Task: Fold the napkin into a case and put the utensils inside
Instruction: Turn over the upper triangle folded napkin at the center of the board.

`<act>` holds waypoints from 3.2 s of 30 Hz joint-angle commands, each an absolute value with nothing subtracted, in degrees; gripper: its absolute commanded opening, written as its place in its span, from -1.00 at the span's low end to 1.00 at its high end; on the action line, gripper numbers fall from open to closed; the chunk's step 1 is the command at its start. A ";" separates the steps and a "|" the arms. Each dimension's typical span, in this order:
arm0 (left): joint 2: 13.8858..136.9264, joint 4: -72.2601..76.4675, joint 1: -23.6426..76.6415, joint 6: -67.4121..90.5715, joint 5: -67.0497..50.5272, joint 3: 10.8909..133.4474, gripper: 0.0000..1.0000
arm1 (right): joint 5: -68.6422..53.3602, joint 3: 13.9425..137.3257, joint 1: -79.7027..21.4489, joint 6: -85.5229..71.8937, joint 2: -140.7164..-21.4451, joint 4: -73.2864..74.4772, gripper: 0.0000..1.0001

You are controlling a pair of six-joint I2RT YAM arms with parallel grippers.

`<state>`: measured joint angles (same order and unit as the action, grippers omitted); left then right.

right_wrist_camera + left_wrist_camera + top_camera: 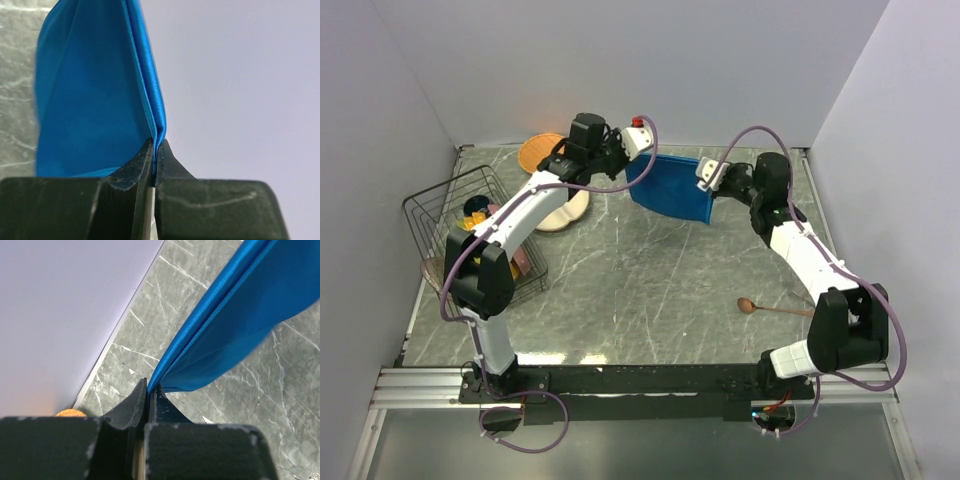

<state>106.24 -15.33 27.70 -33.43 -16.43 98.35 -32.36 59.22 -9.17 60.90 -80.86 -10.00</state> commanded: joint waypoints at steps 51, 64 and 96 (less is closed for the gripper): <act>93.25 -16.70 36.38 -25.84 -21.36 55.46 -0.99 | -31.99 26.82 -25.05 79.98 -65.48 14.68 -1.00; 93.17 -12.66 41.57 -28.04 -15.91 48.44 -0.81 | -25.23 24.61 -31.37 79.54 -67.32 12.92 -1.00; 84.54 -10.90 39.81 -26.45 -21.27 49.92 -0.64 | -34.28 52.38 -15.56 20.05 -76.97 36.13 -0.15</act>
<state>82.19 -15.68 39.72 -25.32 -21.82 48.23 -30.33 48.99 -16.23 32.88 -73.41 36.07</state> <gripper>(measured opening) 0.194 0.442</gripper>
